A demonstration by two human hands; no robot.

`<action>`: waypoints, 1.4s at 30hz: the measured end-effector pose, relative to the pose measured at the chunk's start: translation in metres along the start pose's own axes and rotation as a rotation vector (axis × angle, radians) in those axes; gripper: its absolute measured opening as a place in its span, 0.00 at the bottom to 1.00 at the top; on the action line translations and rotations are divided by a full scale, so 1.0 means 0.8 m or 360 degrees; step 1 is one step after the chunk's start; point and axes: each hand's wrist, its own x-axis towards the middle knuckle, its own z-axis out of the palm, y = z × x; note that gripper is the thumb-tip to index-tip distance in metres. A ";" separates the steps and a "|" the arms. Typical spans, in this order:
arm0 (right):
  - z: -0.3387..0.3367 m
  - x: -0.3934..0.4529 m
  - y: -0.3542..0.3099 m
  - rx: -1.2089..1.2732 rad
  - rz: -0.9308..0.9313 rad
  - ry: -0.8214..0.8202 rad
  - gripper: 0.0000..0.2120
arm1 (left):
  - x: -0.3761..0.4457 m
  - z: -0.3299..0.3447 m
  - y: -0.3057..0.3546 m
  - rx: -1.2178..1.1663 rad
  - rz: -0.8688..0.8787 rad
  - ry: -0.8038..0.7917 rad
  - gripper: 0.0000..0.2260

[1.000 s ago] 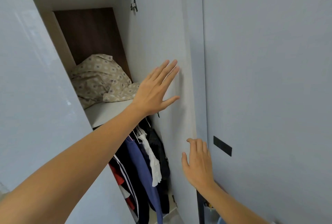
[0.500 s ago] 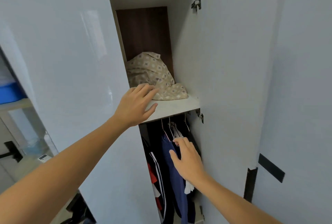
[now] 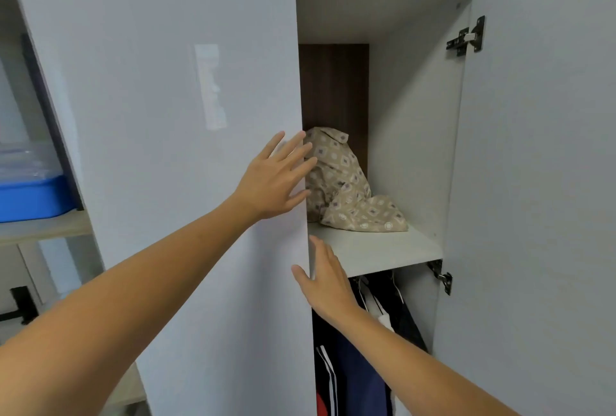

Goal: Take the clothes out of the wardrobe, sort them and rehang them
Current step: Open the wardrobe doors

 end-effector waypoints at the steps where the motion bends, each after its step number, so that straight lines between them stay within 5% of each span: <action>1: 0.008 0.011 -0.004 0.0061 0.0033 0.0002 0.36 | 0.004 0.004 -0.005 0.0031 0.0024 0.0002 0.31; 7: 0.033 0.047 -0.009 0.0349 0.0237 0.0069 0.37 | 0.023 0.004 -0.028 0.0117 0.0089 0.0074 0.30; 13: 0.024 0.059 -0.002 0.0516 0.0310 0.0069 0.18 | 0.025 -0.015 -0.021 0.0184 0.0043 -0.0008 0.31; 18: 0.001 0.020 -0.011 0.0387 0.0220 0.0048 0.11 | 0.013 -0.050 0.001 0.0147 -0.0005 0.0117 0.28; 26: -0.026 -0.104 -0.055 0.0199 -0.0101 -0.0083 0.15 | -0.055 -0.155 0.042 0.0025 -0.0169 0.0430 0.16; 35: -0.001 -0.200 -0.114 0.0118 -0.0316 0.0018 0.11 | -0.142 -0.291 0.052 0.0307 -0.0740 -0.0083 0.41; 42: 0.022 -0.238 -0.141 0.0145 -0.0435 -0.0010 0.15 | -0.194 -0.329 0.045 0.0268 -0.0767 -0.0095 0.39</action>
